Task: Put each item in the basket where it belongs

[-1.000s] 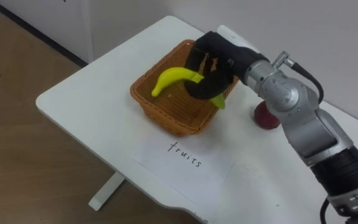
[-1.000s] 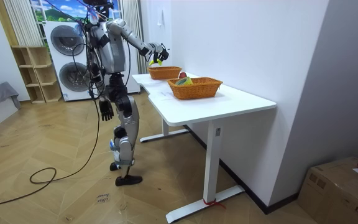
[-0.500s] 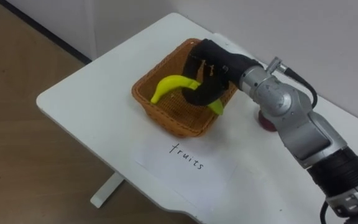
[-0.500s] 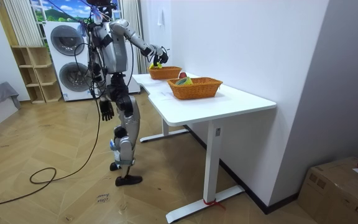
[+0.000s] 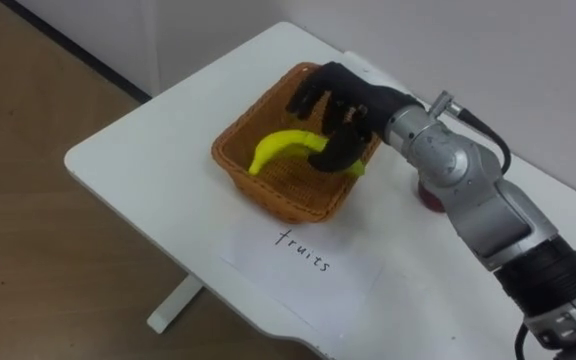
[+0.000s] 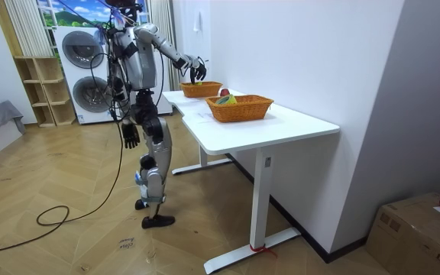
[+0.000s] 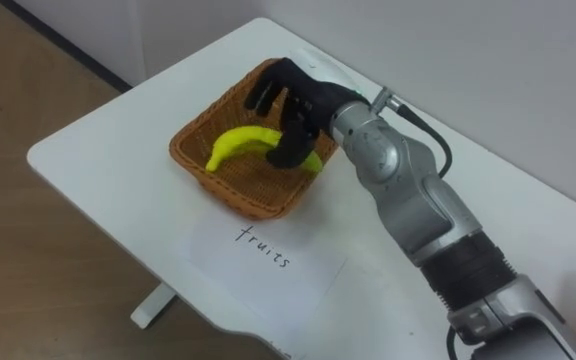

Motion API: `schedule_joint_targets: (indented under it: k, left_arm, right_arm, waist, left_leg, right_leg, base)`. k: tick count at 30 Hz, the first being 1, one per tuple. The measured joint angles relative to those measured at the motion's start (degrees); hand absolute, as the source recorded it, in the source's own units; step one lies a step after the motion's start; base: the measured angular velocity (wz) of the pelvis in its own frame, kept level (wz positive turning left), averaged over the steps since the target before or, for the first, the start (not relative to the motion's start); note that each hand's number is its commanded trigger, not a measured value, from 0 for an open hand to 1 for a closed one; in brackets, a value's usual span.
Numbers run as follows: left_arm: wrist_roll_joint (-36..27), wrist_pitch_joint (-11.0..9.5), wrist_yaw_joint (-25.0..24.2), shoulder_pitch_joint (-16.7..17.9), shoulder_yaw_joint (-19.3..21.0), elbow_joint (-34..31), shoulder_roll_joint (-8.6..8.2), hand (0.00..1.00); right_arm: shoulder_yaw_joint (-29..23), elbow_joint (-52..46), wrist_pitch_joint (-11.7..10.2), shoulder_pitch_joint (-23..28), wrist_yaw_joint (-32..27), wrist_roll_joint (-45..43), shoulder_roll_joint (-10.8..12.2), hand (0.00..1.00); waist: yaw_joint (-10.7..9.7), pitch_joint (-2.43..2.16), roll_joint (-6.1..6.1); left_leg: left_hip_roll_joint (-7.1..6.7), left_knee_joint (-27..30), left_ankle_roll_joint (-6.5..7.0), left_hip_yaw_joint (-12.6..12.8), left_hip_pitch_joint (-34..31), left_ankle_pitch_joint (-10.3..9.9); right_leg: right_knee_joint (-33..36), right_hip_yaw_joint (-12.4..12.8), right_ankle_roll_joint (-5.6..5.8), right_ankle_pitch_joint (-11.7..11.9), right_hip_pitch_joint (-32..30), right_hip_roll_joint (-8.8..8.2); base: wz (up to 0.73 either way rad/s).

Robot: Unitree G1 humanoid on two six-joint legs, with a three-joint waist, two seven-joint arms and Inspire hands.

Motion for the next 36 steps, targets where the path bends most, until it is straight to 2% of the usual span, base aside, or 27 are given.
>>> schedule_joint_targets:
  k: [11,31,36]
  left_arm:
    - [-0.06,-0.13,-0.13,0.02,0.02,0.09,0.04,0.0]
    - [-0.03,-0.18,-0.16,0.15,0.06,0.09,0.03,0.0]
    - [-0.01,-0.15,0.08,0.12,0.09,-0.28,0.03,0.0]
  right_arm:
    - [-0.01,3.7,-0.35,0.0,-0.79,0.02,0.0,0.0]
    - [-0.01,3.71,-0.57,0.0,-1.13,0.03,0.0,0.0]
    - [-0.27,3.68,-0.81,0.0,-1.15,0.62,-0.04,0.0]
  waist:
    - [-0.04,0.0,0.0]
    - [-0.04,0.0,0.0]
    - [-0.75,0.02,0.03]
  left_leg:
    - [0.0,0.08,0.0,-0.01,0.04,0.0]
    - [-0.01,0.13,0.0,0.02,0.28,0.01]
    - [-0.02,0.15,0.0,-0.04,0.18,0.0]
  right_leg:
    - [-0.01,0.24,0.0,0.0,0.12,0.02]
    - [0.04,1.12,0.01,-0.01,0.26,0.02]
    - [0.15,1.33,0.02,-0.01,0.16,-0.01]
  base:
    - [0.0]
    - [0.0]
    - [0.0]
